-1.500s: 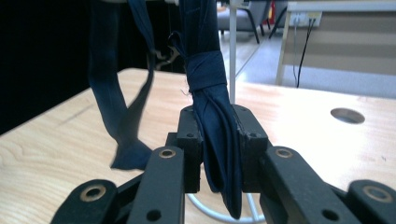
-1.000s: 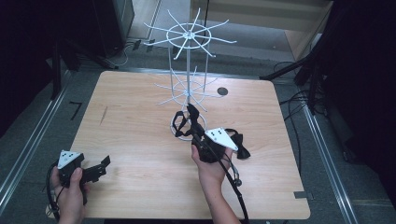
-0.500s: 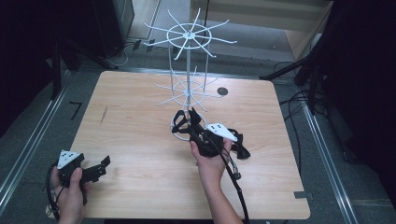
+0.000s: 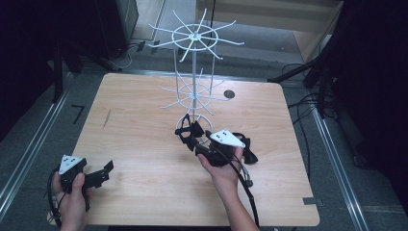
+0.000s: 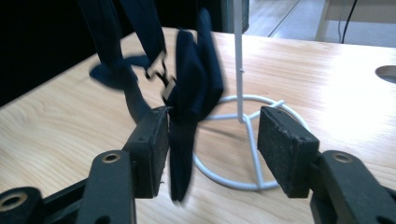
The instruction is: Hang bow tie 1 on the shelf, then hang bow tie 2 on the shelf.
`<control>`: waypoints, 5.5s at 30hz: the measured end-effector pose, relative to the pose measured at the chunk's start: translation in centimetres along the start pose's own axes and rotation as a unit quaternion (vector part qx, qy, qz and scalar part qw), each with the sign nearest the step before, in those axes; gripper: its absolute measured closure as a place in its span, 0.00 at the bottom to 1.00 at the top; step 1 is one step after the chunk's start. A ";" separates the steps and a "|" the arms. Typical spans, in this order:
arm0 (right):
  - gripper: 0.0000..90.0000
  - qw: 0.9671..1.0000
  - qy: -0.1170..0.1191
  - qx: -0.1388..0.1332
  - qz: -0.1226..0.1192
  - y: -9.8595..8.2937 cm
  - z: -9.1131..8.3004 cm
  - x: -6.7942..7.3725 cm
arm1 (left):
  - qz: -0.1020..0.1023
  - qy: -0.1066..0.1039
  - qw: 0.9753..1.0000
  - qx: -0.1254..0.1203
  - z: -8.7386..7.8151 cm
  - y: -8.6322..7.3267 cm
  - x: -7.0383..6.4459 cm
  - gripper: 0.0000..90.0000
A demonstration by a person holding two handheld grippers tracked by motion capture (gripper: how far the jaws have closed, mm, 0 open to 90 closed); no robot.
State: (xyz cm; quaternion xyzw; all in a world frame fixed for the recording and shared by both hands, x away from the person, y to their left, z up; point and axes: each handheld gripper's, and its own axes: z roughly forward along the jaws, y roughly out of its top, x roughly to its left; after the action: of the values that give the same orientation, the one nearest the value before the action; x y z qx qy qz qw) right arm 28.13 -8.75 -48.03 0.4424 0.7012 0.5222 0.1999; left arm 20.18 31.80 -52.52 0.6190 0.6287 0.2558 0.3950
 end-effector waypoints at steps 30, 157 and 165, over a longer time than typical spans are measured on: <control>0.46 0.994 -0.106 0.012 0.038 -2.5 -5.7 -10.4 | 0.002 0.002 1.000 -0.002 0.0 0.0 -0.1 0.00; 0.87 0.996 -0.020 -0.090 0.010 0.2 -10.3 -3.7 | -0.001 0.000 1.000 -0.001 0.1 0.0 -0.2 0.00; 0.87 0.995 -0.007 -0.104 0.010 0.7 -10.6 -2.8 | 0.002 0.001 1.000 -0.002 0.0 0.0 -0.2 0.00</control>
State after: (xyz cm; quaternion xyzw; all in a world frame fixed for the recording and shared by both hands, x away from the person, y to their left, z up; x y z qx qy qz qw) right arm 22.07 -16.94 -43.94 0.4302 0.6372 0.5911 0.2439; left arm 20.16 31.61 -52.53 0.6192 0.6276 0.2579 0.3952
